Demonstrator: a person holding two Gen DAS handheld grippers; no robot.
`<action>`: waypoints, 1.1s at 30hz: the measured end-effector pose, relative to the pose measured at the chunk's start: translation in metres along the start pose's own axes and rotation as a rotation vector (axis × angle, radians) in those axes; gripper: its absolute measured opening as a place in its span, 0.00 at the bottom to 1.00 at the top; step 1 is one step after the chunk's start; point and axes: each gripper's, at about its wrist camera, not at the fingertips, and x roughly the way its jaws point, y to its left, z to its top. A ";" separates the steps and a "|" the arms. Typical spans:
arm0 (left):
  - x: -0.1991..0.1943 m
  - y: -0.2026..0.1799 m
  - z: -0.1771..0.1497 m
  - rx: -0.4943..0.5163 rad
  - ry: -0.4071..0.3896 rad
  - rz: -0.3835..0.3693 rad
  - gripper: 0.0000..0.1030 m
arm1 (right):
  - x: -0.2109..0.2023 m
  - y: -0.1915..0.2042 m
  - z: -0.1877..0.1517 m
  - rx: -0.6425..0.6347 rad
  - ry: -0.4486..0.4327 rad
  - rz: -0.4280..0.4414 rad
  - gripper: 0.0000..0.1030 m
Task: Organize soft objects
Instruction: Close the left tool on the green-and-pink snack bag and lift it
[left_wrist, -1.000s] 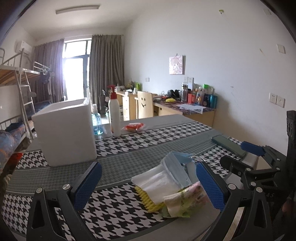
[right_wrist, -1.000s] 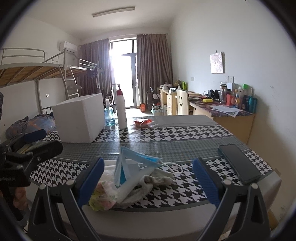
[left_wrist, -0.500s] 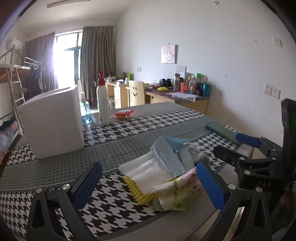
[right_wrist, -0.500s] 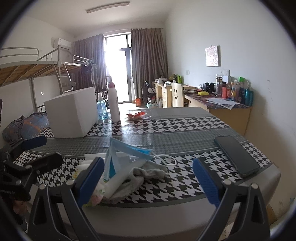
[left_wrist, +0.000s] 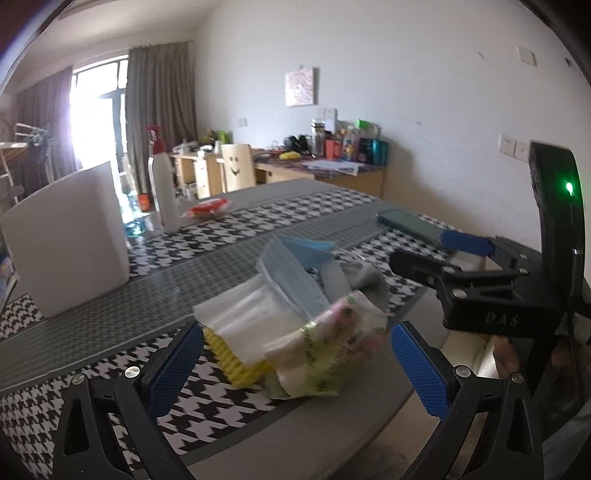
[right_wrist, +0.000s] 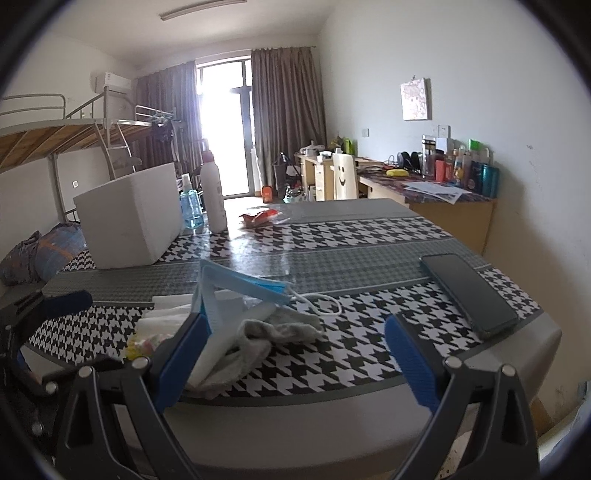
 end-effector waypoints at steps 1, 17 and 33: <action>0.002 -0.002 -0.001 0.007 0.010 -0.010 0.99 | 0.000 -0.001 0.000 0.002 0.002 -0.003 0.95; 0.030 -0.027 -0.003 0.124 0.057 -0.048 0.87 | 0.009 -0.020 -0.008 0.052 0.032 -0.029 0.95; 0.033 -0.025 -0.006 0.139 0.102 -0.052 0.46 | 0.009 -0.022 -0.012 0.059 0.034 -0.013 0.95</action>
